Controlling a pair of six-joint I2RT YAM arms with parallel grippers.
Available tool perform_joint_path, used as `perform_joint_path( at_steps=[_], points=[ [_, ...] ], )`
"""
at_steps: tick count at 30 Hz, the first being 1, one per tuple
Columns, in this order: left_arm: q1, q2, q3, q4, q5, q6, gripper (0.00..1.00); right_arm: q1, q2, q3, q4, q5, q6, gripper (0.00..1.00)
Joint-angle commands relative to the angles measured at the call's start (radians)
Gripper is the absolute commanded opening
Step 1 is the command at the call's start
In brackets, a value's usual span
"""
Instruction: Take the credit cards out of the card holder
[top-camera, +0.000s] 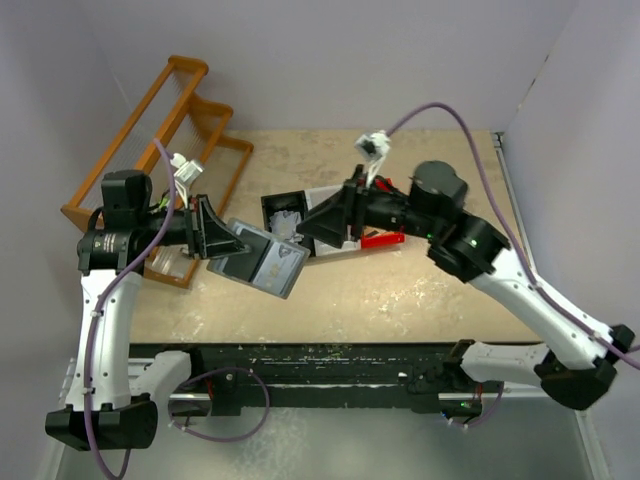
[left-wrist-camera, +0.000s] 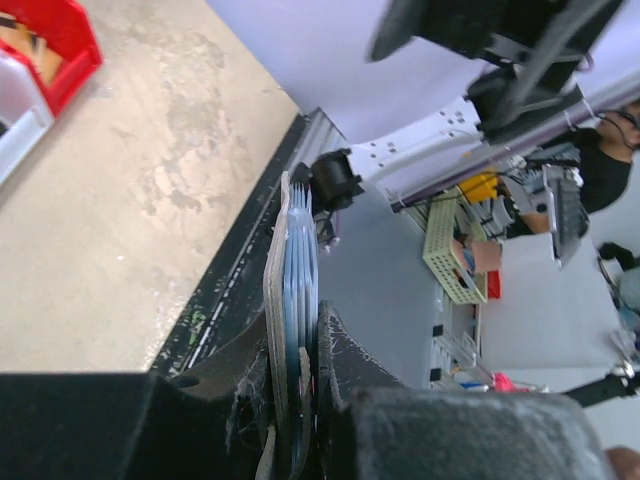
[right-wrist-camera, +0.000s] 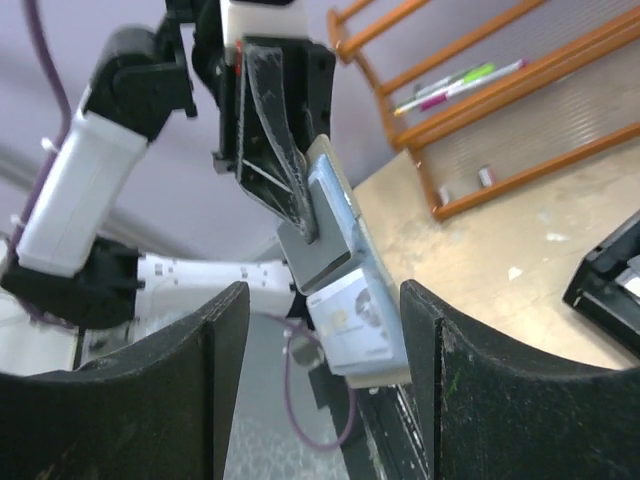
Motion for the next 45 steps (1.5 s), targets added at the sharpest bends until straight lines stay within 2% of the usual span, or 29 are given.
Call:
perform_joint_path(
  at_steps=[1,3,7,11,20,29,34,41,45],
  points=[
    [0.000,0.000,0.007,0.117,-0.118,-0.108,0.00,0.010,-0.155,-0.136,0.224,0.223,0.160,0.63],
    [0.000,0.008,0.009,0.141,-0.153,-0.122,0.00,0.032,-0.166,-0.206,0.334,0.183,0.223,0.63],
    [0.000,0.037,0.018,0.189,-0.174,-0.159,0.00,0.150,-0.080,-0.257,0.442,0.171,0.268,0.62],
    [0.000,0.045,0.014,0.240,-0.165,-0.219,0.00,0.186,0.006,-0.290,0.573,0.122,0.323,0.57],
    [0.002,0.018,0.017,0.297,-0.036,-0.314,0.00,0.180,0.062,-0.346,0.627,0.101,0.360,0.45],
    [0.002,0.000,0.008,0.312,0.060,-0.350,0.00,0.101,0.052,-0.407,0.700,0.105,0.415,0.38],
    [0.002,-0.014,-0.004,0.328,0.076,-0.373,0.00,0.096,0.095,-0.371,0.715,0.086,0.410,0.38],
    [0.003,-0.026,-0.017,0.388,0.110,-0.436,0.00,0.098,0.155,-0.337,0.829,0.065,0.444,0.38],
    [0.004,-0.038,-0.020,0.399,0.116,-0.446,0.01,0.098,0.167,-0.360,0.907,0.046,0.474,0.30]
  ],
)
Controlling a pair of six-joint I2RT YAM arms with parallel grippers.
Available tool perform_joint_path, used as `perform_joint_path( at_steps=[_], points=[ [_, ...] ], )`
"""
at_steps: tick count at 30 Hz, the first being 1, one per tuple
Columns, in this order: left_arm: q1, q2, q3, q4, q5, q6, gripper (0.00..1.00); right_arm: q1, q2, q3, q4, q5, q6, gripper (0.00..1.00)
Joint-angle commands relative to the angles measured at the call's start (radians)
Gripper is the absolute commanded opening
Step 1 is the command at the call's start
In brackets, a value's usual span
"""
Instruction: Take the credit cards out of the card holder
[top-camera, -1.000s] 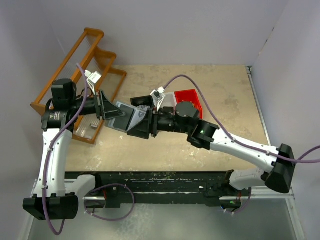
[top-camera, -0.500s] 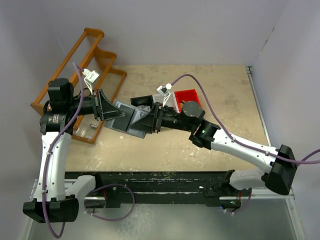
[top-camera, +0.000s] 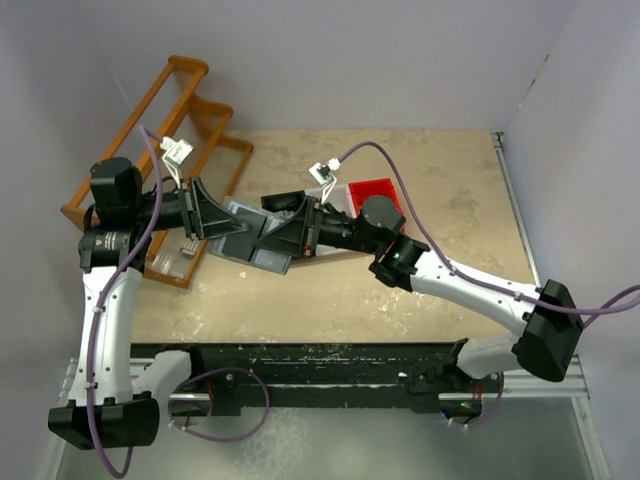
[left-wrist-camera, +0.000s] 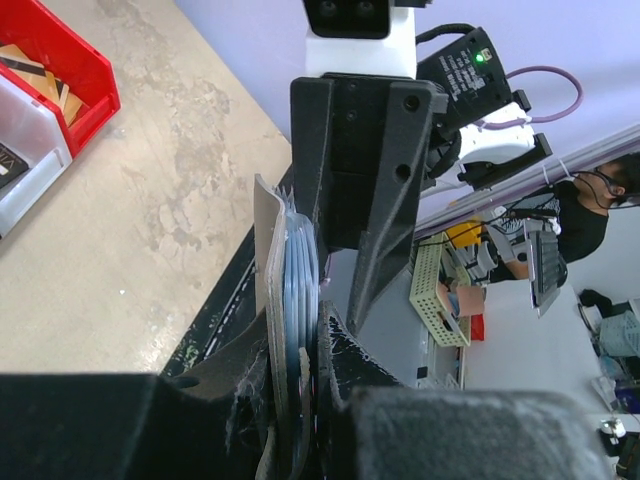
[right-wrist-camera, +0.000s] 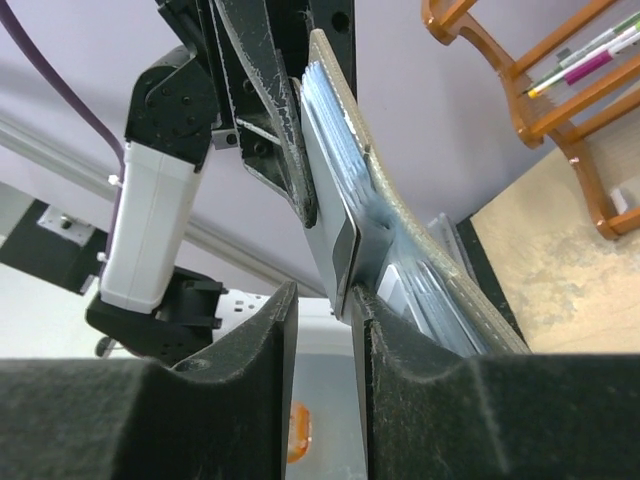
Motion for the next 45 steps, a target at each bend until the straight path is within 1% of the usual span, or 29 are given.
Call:
perform_joint_path(
  at_steps=[1,2,3,5,6,10,12,15,17,21,23,24,27,29,31,32,33,34,35,36,37,39,40,41,45],
  points=[
    [-0.019,-0.051,0.009,0.041,0.155,-0.082,0.02,-0.004,0.033,0.005,0.162,0.012,0.042,0.30],
    [-0.018,-0.051,0.006,0.043,0.160,-0.086,0.02,-0.003,0.037,-0.003,0.192,0.007,0.057,0.30],
    [-0.018,-0.050,0.007,0.045,0.163,-0.089,0.02,-0.003,0.042,-0.006,0.209,0.006,0.067,0.32],
    [-0.017,-0.049,0.007,0.052,0.165,-0.097,0.02,-0.002,0.049,-0.010,0.213,0.011,0.079,0.40],
    [-0.018,-0.050,0.008,0.056,0.165,-0.100,0.02,-0.002,0.050,-0.017,0.218,0.021,0.085,0.42],
    [-0.017,-0.060,0.004,0.069,0.165,-0.107,0.06,0.013,0.050,-0.032,0.230,0.082,0.100,0.42],
    [-0.019,-0.063,-0.004,0.071,0.165,-0.106,0.10,0.025,0.057,-0.024,0.225,0.112,0.100,0.37],
    [-0.019,-0.072,-0.020,0.076,0.165,-0.107,0.14,0.031,0.062,-0.028,0.242,0.150,0.115,0.24],
    [-0.019,-0.075,-0.035,0.076,0.195,-0.108,0.18,0.032,0.063,-0.037,0.270,0.164,0.127,0.14],
    [-0.019,-0.087,-0.051,0.073,0.250,-0.103,0.31,0.032,0.065,-0.071,0.320,0.164,0.146,0.00],
    [-0.018,-0.087,-0.049,0.043,0.271,-0.074,0.36,0.032,0.066,-0.086,0.333,0.161,0.150,0.00],
    [-0.019,-0.084,-0.045,0.012,0.281,-0.046,0.38,0.032,0.068,-0.092,0.344,0.157,0.154,0.00],
    [-0.019,-0.054,-0.017,-0.140,0.313,0.105,0.38,0.032,0.067,-0.103,0.361,0.155,0.158,0.00],
    [-0.018,-0.017,0.017,-0.300,0.354,0.262,0.38,0.032,0.063,-0.105,0.362,0.157,0.158,0.00],
    [-0.017,0.039,0.062,-0.562,0.415,0.530,0.37,0.032,0.054,-0.111,0.357,0.158,0.152,0.00],
    [-0.018,0.062,0.079,-0.707,0.431,0.641,0.34,0.032,0.049,-0.116,0.350,0.157,0.149,0.00],
    [-0.016,0.068,0.083,-0.706,0.431,0.661,0.28,0.032,0.044,-0.121,0.346,0.156,0.145,0.00],
    [-0.012,0.063,0.091,-0.682,0.421,0.655,0.17,0.032,0.038,-0.128,0.344,0.157,0.142,0.00],
    [-0.008,0.062,0.107,-0.680,0.393,0.663,0.08,0.032,0.032,-0.134,0.346,0.160,0.140,0.00],
    [-0.007,0.061,0.123,-0.693,0.368,0.681,0.05,0.032,0.027,-0.138,0.353,0.163,0.139,0.00],
    [-0.005,0.062,0.136,-0.707,0.353,0.694,0.04,0.032,0.025,-0.138,0.360,0.165,0.137,0.01],
    [0.002,0.063,0.147,-0.720,0.344,0.695,0.05,0.032,0.022,-0.143,0.358,0.162,0.136,0.17],
    [0.007,0.064,0.151,-0.726,0.336,0.692,0.05,0.032,0.021,-0.148,0.362,0.163,0.138,0.22],
    [0.013,0.065,0.156,-0.730,0.326,0.692,0.04,0.032,0.021,-0.151,0.366,0.168,0.140,0.26],
    [0.029,0.064,0.160,-0.741,0.310,0.685,0.05,0.043,0.042,-0.139,0.366,0.198,0.141,0.31]
  ],
)
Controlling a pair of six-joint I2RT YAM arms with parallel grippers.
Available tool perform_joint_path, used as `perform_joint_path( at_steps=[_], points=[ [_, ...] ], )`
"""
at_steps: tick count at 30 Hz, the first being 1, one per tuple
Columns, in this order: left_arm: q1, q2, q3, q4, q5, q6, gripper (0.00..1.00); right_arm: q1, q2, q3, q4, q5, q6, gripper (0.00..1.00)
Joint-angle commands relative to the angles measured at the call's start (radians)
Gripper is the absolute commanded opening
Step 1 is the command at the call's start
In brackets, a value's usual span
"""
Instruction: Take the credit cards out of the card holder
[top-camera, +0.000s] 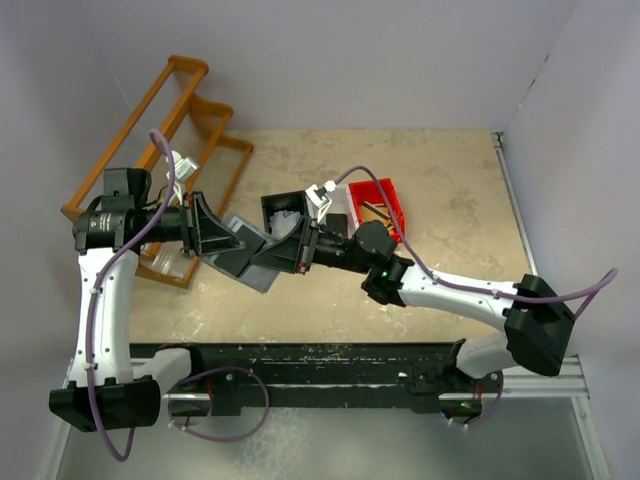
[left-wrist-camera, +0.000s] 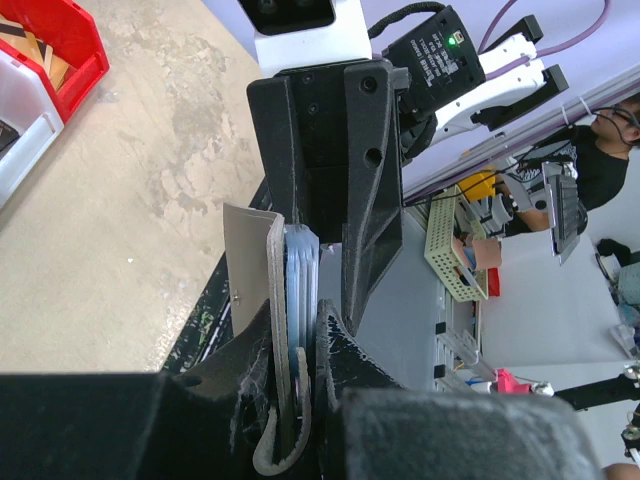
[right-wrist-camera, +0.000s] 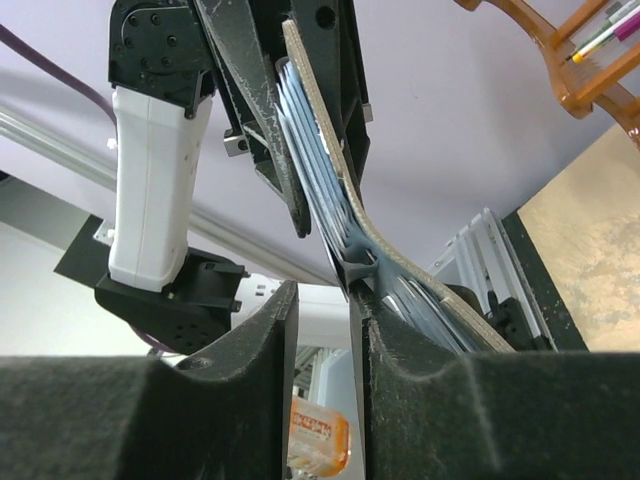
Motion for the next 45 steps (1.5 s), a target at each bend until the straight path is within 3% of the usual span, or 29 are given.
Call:
perform_joint_path(
  at_steps=[1,8,16,23,30,37,41,43,45],
  points=[
    [0.010,-0.032,0.040,-0.112,0.230,0.023,0.05,-0.002,0.002,0.029,0.080,0.141,-0.009,0.32],
    [0.023,-0.041,0.048,-0.130,0.255,0.018,0.12,0.029,0.066,0.061,0.133,0.193,0.001,0.31],
    [0.024,-0.079,0.025,-0.128,0.231,0.073,0.39,0.033,0.042,0.036,0.161,0.220,-0.008,0.00],
    [0.024,-0.100,-0.016,-0.055,0.197,0.040,0.49,0.033,-0.012,-0.017,0.164,0.166,-0.009,0.00],
    [0.022,-0.094,-0.028,-0.048,0.259,0.046,0.43,0.027,-0.086,-0.067,0.179,0.125,-0.036,0.00],
    [0.023,-0.097,-0.026,-0.046,0.297,0.043,0.21,0.028,-0.090,-0.062,0.175,0.083,-0.046,0.00],
    [0.023,-0.104,-0.023,-0.020,0.313,0.005,0.17,0.028,-0.071,-0.069,0.209,0.047,-0.029,0.00],
    [0.023,-0.103,-0.018,-0.016,0.312,0.000,0.14,0.028,-0.066,-0.081,0.242,0.046,-0.018,0.15],
    [0.023,-0.105,-0.016,-0.018,0.308,-0.003,0.14,0.028,-0.059,-0.077,0.257,0.052,-0.014,0.24]
  ],
)
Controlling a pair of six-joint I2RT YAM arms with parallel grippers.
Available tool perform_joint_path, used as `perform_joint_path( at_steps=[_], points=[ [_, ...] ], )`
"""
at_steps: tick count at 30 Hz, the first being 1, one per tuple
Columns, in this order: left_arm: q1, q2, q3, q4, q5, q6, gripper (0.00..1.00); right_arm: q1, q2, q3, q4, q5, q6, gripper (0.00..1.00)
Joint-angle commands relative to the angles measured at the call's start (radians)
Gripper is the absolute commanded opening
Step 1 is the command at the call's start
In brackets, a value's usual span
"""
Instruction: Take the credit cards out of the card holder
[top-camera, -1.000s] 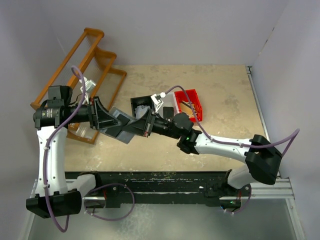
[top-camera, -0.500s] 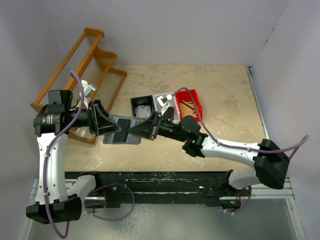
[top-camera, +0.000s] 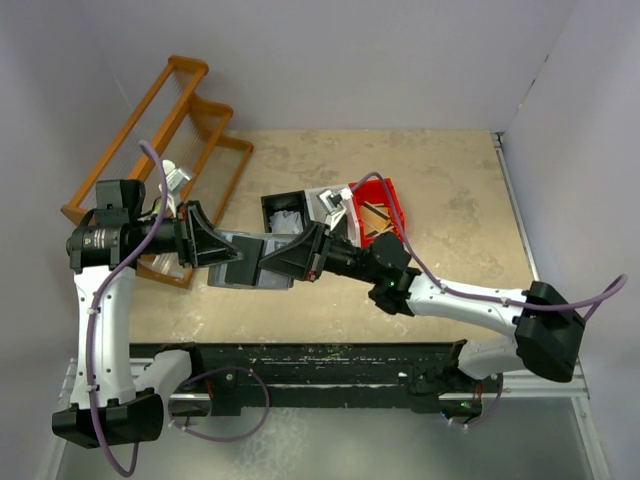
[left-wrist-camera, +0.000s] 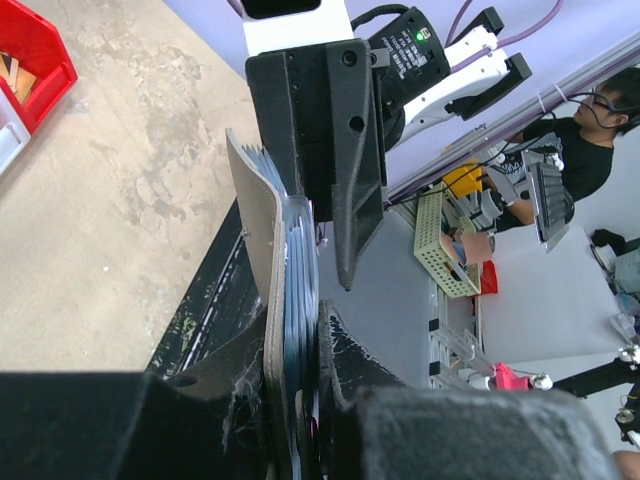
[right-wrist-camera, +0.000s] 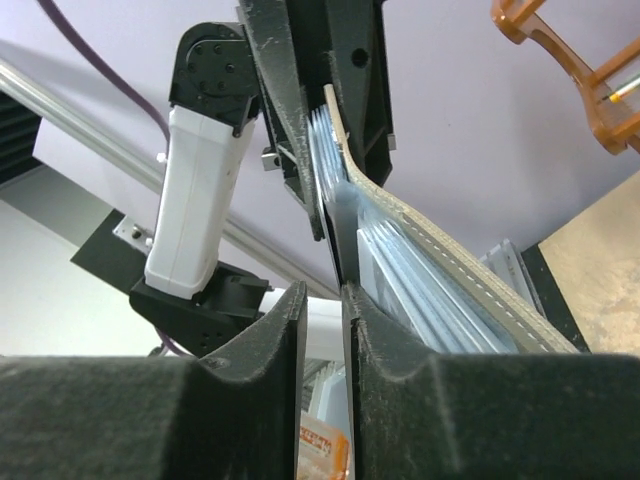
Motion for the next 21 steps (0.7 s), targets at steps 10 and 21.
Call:
perform_joint_path(
  at_steps=[10,21],
  points=[
    [-0.009,-0.007,0.032,-0.017,0.241,-0.021,0.16,-0.005,0.077,0.081,0.145,0.004,0.024,0.09],
    [-0.009,-0.002,0.025,-0.016,0.296,-0.018,0.35,-0.005,-0.008,-0.001,0.118,0.020,0.010,0.00]
  ],
)
